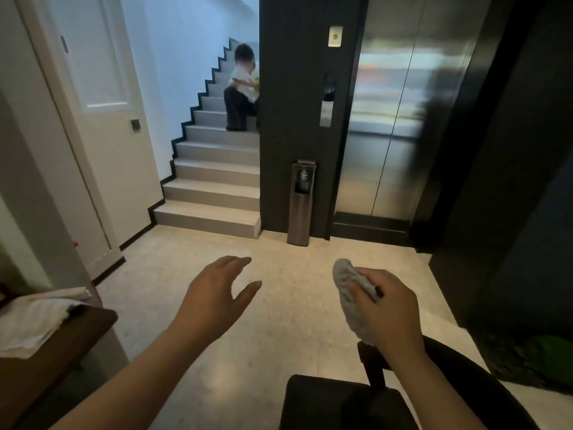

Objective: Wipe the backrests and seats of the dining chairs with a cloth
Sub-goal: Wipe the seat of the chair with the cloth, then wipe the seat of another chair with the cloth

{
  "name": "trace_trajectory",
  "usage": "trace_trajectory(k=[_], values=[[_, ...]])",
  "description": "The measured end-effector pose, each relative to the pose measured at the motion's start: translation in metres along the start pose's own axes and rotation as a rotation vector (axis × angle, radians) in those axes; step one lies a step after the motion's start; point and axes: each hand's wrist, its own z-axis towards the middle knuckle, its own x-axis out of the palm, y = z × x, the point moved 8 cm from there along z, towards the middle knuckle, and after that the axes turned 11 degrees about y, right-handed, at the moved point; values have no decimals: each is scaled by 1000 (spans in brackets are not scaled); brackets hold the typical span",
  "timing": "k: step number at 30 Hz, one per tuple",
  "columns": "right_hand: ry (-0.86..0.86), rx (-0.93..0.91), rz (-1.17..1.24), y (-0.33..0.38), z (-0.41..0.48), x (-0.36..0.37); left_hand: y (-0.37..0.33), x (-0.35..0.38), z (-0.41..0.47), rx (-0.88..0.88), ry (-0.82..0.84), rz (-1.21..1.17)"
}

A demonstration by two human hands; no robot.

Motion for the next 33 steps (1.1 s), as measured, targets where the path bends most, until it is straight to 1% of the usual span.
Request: trace_trajectory(k=[9,14,18,22,24,26,30,33], values=[[-74,100,-31,37,29,82,92,-29,48,121,101,43],[-91,185,-150,38,40,113,113,-30,84,185,145,42],[-100,255,-186,13,39,108,108,5,112,234,232,20],[-105,373,-268,-44,37,100,86,58,146,296,325,12],[-95,414,-316,-73,39,98,74,84,160,319,364,5],[-121,442,-334,-97,41,92,60,109,174,344,407,8],[-211,547,-224,-135,40,82,37,148,195,389,498,20],[-240,624,-265,-150,33,69,18,175,207,425,561,19]])
